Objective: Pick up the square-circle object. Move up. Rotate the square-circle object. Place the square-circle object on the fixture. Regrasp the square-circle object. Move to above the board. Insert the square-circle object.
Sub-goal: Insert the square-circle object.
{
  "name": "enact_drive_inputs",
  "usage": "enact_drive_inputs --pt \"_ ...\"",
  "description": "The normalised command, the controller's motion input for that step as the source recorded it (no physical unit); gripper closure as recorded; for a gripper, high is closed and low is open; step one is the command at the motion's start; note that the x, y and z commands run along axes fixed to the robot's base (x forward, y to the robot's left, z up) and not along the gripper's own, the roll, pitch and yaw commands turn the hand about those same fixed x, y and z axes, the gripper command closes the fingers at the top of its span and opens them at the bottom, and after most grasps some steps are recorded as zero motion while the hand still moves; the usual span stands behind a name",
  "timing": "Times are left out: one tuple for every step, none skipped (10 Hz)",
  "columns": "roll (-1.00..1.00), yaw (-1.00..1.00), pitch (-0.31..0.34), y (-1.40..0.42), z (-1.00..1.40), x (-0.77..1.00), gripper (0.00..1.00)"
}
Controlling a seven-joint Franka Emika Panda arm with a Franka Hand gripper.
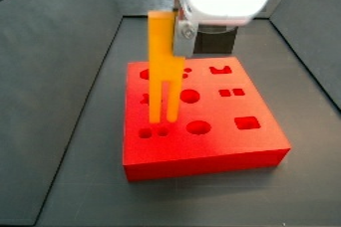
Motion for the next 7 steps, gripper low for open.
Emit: enact_drive_inputs --pt "-0.03 0.25 -0.243 -0.09 -0.15 0.02 1.0" --pt "-0.03 0.2 -0.231 -0.06 -0.11 0.0 1.0" --pt "0.0 0.02 -0.233 -0.13 -0.05 -0.27 1.0" --pt "0.0 0.0 -0.187 -0.15 -0.08 -0.37 1.0" --pt "0.02 -0.04 -0.114 -0.17 -0.09 -0.3 1.0" --pt "0.02 -0.03 -0.076 -0.13 -0.09 -0.26 1.0" --pt "0.0 -0.04 -0.067 0.0 -0.09 -0.1 1.0"
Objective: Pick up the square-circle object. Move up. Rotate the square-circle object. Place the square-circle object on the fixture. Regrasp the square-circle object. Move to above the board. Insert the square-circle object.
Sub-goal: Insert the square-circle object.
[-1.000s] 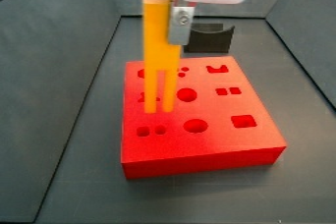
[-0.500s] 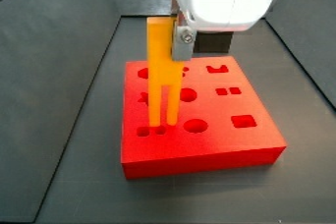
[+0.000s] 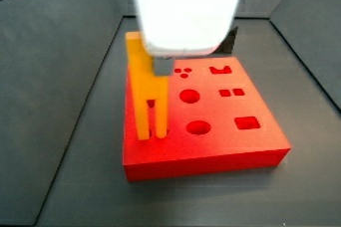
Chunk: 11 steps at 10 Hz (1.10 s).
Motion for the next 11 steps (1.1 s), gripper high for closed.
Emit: enact_drive_inputs --pt "0.0 -0.12 -0.057 0.09 -0.09 0.0 1.0" --pt "-0.01 -0.11 -0.019 0.15 -0.05 0.0 1.0" --pt "-0.01 -0.08 -0.006 0.18 -0.05 0.0 1.0" --pt "-0.02 -0.06 0.0 0.22 -0.09 0.0 1.0" --pt "0.0 -0.08 -0.026 0.14 -0.11 0.0 1.0" --pt "0.0 -0.03 -0.094 0.0 -0.21 0.0 1.0" --pt "0.05 0.0 -0.141 -0.03 -0.32 0.0 1.0" --pt "0.11 0.0 -0.217 -0.13 -0.39 0.0 1.0" --pt "0.16 -0.05 -0.259 -0.18 -0.44 0.0 1.0" --pt "0.18 -0.08 -0.269 -0.17 -0.5 0.0 1.0" --pt "0.18 -0.08 -0.224 -0.14 -0.53 0.08 1.0"
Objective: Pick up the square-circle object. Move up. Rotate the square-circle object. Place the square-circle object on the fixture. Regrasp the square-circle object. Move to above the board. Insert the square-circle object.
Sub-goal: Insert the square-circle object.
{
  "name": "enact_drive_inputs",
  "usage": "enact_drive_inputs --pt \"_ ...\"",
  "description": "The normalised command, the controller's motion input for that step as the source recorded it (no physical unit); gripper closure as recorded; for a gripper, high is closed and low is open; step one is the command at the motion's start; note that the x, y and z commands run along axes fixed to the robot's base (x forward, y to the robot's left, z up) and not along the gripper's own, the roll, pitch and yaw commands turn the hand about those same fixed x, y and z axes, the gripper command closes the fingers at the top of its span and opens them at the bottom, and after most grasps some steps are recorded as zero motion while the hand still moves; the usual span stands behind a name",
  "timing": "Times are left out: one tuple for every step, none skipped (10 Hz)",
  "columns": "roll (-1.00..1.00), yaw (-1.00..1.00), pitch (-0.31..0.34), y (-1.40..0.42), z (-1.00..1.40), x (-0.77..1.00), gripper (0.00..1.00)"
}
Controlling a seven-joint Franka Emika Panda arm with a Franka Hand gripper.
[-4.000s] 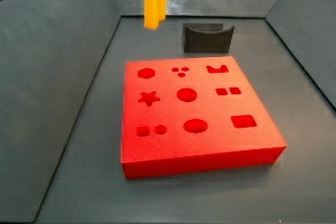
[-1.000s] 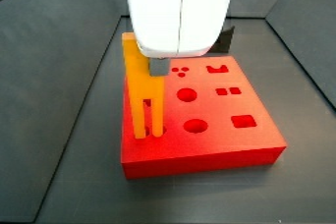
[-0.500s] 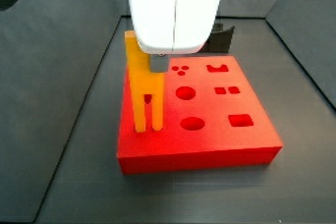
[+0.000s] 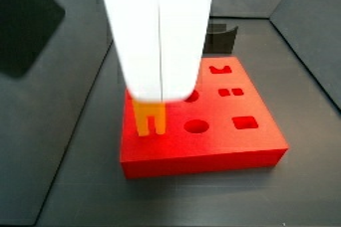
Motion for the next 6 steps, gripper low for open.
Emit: enact_drive_inputs --pt "0.14 -0.08 -0.189 -0.09 -0.51 0.1 1.0" --pt "0.09 -0.06 -0.109 -0.01 -0.44 0.15 1.0" --pt "0.02 -0.04 -0.034 0.0 -0.26 0.18 1.0" --pt "0.0 0.0 -0.02 0.0 0.0 0.0 1.0" --pt "0.0 -0.03 0.0 0.0 0.0 -0.05 1.0" --pt "0.0 0.0 0.0 0.0 0.0 0.0 1.0"
